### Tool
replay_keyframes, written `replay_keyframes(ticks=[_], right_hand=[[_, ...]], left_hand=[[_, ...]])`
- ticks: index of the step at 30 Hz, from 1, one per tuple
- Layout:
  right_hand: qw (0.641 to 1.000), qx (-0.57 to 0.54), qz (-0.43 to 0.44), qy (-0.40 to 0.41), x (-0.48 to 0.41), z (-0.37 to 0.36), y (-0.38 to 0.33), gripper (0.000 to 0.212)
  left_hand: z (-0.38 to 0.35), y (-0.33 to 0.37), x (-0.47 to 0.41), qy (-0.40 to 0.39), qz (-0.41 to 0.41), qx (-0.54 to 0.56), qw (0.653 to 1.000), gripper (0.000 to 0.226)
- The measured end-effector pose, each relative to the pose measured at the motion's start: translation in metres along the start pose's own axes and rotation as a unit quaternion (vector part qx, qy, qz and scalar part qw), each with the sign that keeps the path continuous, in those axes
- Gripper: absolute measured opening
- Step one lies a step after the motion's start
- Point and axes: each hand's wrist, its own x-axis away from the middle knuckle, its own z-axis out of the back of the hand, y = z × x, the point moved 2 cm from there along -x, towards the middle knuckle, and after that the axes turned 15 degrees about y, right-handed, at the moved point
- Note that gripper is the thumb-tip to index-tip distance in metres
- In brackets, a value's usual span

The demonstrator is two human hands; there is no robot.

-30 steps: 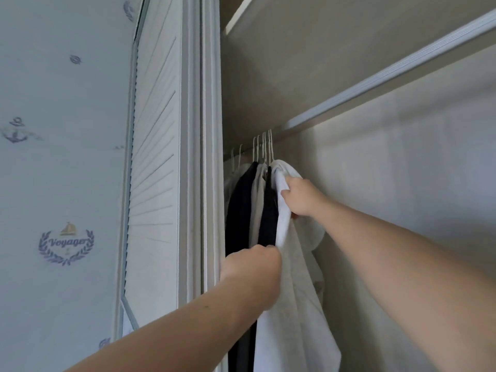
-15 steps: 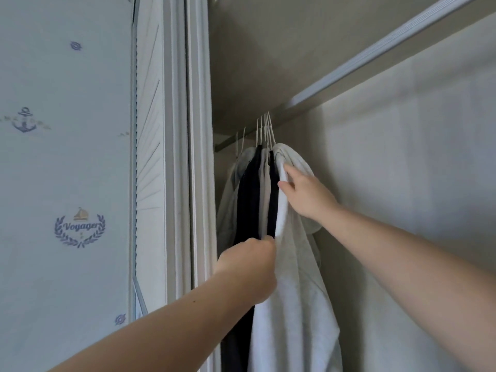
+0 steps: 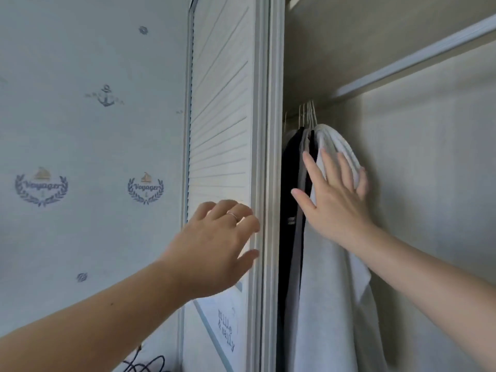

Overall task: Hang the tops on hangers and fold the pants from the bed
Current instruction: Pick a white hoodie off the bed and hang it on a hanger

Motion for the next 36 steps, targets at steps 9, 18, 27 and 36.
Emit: replay_keyframes(ticks=[9, 18, 27, 36], right_hand=[[0.978, -0.168, 0.072, -0.097, 0.115, 0.057, -0.213, 0.071], [0.895, -0.344, 0.199, -0.203, 0.266, 0.117, -0.471, 0.071], [0.718, -0.508, 0.324, -0.350, 0.460, 0.210, -0.682, 0.070], [0.540, -0.536, 0.462, -0.456, 0.597, 0.274, -0.825, 0.068]], left_hand=[[0.107, -0.073, 0.224, -0.097, 0.141, -0.072, 0.983, 0.076], [0.259, -0.081, 0.517, -0.179, 0.374, -0.156, 0.896, 0.076], [0.407, 0.004, 0.766, -0.260, 0.621, -0.261, 0.692, 0.079], [0.473, 0.098, 0.895, -0.293, 0.803, -0.252, 0.453, 0.076]])
